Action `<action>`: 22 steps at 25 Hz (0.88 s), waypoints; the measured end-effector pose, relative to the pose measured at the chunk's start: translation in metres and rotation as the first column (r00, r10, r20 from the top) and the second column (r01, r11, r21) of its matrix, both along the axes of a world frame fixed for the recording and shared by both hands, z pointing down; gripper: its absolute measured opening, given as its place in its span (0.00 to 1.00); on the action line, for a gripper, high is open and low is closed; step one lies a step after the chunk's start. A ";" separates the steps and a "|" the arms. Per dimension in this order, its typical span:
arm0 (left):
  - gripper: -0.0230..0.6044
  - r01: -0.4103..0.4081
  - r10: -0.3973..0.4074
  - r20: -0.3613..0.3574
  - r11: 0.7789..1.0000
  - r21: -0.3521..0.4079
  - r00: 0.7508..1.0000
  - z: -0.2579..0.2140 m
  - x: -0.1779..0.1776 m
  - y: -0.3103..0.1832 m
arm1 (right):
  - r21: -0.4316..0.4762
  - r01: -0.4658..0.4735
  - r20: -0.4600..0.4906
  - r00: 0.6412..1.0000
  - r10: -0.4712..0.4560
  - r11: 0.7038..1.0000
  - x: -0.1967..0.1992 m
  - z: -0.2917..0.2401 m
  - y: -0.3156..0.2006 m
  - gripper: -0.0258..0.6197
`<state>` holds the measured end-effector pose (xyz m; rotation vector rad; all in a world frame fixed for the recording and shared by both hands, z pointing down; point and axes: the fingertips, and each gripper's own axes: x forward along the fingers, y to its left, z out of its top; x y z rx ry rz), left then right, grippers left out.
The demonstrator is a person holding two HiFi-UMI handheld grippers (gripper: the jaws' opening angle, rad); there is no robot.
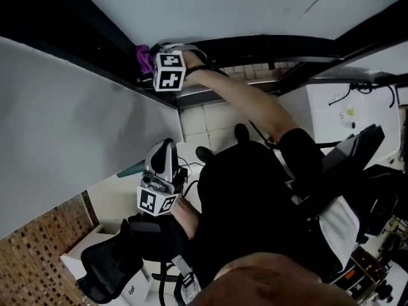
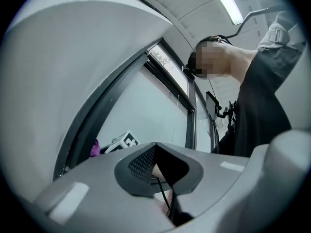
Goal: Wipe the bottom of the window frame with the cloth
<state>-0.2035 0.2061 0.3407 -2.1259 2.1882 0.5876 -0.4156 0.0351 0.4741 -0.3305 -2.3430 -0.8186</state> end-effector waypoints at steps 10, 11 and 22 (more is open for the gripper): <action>0.04 -0.043 0.043 0.002 0.999 -0.010 0.999 0.003 0.001 -0.015 | 0.590 0.050 -0.237 0.965 0.115 0.806 0.098 0.035 -0.102 0.13; 0.04 -0.070 0.070 0.004 0.997 -0.013 0.998 0.003 0.005 -0.023 | 0.624 0.053 -0.272 0.950 0.153 0.780 0.118 0.036 -0.121 0.13; 0.04 -0.157 0.157 0.020 0.988 -0.009 0.987 -0.004 0.031 -0.060 | 0.557 0.122 -0.529 0.815 0.237 0.822 0.223 0.018 -0.194 0.14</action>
